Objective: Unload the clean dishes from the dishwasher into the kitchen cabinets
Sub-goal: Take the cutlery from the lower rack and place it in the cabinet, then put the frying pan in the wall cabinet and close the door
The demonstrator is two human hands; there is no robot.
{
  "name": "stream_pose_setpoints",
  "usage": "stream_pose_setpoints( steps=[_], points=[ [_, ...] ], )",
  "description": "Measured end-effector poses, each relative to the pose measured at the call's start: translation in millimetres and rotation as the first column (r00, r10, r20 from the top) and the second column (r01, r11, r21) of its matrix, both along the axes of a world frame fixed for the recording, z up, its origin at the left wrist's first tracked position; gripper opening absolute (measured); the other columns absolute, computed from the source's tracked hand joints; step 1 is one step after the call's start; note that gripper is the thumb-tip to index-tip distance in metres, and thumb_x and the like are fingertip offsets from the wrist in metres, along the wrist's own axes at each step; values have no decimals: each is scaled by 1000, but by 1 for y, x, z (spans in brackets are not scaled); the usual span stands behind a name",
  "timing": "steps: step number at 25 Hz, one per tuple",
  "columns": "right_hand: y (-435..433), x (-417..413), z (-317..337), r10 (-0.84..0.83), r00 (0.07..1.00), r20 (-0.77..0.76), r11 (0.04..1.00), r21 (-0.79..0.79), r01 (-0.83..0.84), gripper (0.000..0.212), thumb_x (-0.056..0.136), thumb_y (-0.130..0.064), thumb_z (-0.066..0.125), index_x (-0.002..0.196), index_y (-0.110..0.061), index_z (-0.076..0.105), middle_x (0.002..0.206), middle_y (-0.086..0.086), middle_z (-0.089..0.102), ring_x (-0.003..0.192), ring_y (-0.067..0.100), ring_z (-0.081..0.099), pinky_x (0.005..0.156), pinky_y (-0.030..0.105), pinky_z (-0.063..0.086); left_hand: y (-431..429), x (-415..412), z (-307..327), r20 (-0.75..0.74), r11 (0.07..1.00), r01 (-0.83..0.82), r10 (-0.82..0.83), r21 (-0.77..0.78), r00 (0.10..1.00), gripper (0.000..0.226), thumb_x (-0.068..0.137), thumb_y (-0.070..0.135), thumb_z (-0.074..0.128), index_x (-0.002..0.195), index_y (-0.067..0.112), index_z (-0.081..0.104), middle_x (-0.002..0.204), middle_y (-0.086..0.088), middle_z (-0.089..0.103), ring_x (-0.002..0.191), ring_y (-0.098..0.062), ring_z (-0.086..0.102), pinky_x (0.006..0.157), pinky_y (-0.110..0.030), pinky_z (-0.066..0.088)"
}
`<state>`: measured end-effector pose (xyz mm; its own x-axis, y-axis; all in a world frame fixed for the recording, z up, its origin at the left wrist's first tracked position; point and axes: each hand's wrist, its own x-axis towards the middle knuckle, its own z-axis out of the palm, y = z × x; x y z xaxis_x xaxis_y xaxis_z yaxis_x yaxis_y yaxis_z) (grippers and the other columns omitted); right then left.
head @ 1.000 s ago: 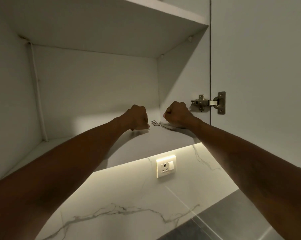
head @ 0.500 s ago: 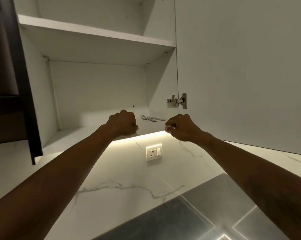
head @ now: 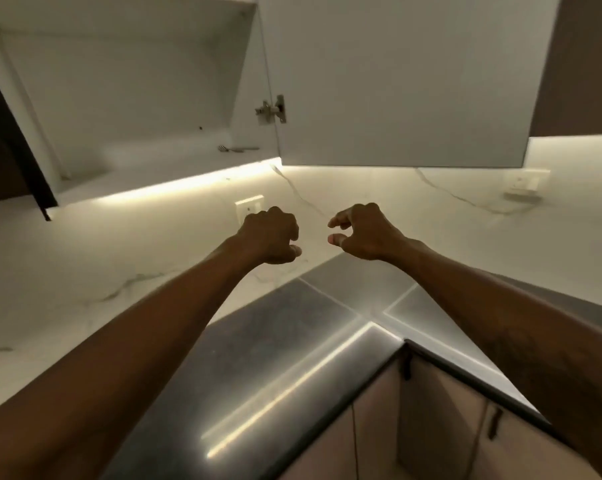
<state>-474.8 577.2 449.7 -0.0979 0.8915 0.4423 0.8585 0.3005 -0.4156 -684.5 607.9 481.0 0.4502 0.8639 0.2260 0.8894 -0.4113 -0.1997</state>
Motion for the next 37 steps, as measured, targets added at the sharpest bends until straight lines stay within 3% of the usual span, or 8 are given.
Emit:
stream_pose_setpoints(
  steps=[5,9,12,15,19,26,33,37],
  points=[
    [-79,35,-59,-178,983,35,974,-135,181,40,84,-34,76,120,-18,71,115,1,72,104,12,65,87,23,46,-45,55,-66,4,969,216,-217,-120,976,45,81,57,69,118,32,65,114,5,64,104,-19,61,80,-34,45],
    [-145,58,-116,-322,944,66,909,-255,328,39,86,-30,74,121,-14,71,115,4,72,105,16,66,89,20,44,-68,88,-126,76,901,338,-330,-273,941,48,72,66,63,107,35,68,109,6,66,96,-19,64,84,-37,53],
    [-196,66,-163,-378,921,95,852,-354,387,38,85,-31,73,119,-15,73,114,2,73,103,15,68,96,27,51,-100,101,-173,94,838,389,-383,-382,919,37,72,59,65,96,32,70,101,3,66,89,-22,64,79,-36,55],
    [-256,77,-205,-468,878,99,781,-419,464,30,83,-30,73,110,-18,76,102,-3,76,91,10,70,91,34,56,-142,114,-214,72,796,411,-425,-445,902,31,73,55,65,76,25,61,92,-3,62,80,-24,60,67,-33,50],
    [-328,92,-236,-575,812,96,690,-476,545,35,84,-31,75,115,-15,73,107,-2,73,96,10,67,88,26,53,-188,141,-255,101,701,482,-511,-526,854,38,78,53,67,100,21,71,106,-2,64,91,-25,64,82,-40,56],
    [-443,136,-273,-682,730,54,605,-520,603,39,84,-29,77,119,-11,72,106,4,74,93,11,69,90,31,57,-285,202,-288,118,578,553,-620,-600,776,42,85,46,68,117,20,68,114,-4,62,95,-27,63,85,-41,56],
    [-576,202,-327,-741,671,-31,571,-555,605,22,82,-22,78,102,-12,78,92,1,76,84,11,70,84,28,55,-410,273,-331,87,510,532,-662,-676,744,32,87,41,66,111,20,70,106,0,65,95,-24,63,82,-38,56],
    [-656,247,-374,-778,628,14,474,-644,601,9,79,-24,78,82,-15,78,83,4,76,78,17,69,77,31,55,-489,321,-371,60,472,512,-691,-718,720,22,83,42,63,93,24,70,96,2,64,91,-24,64,75,-35,55]
  ],
)
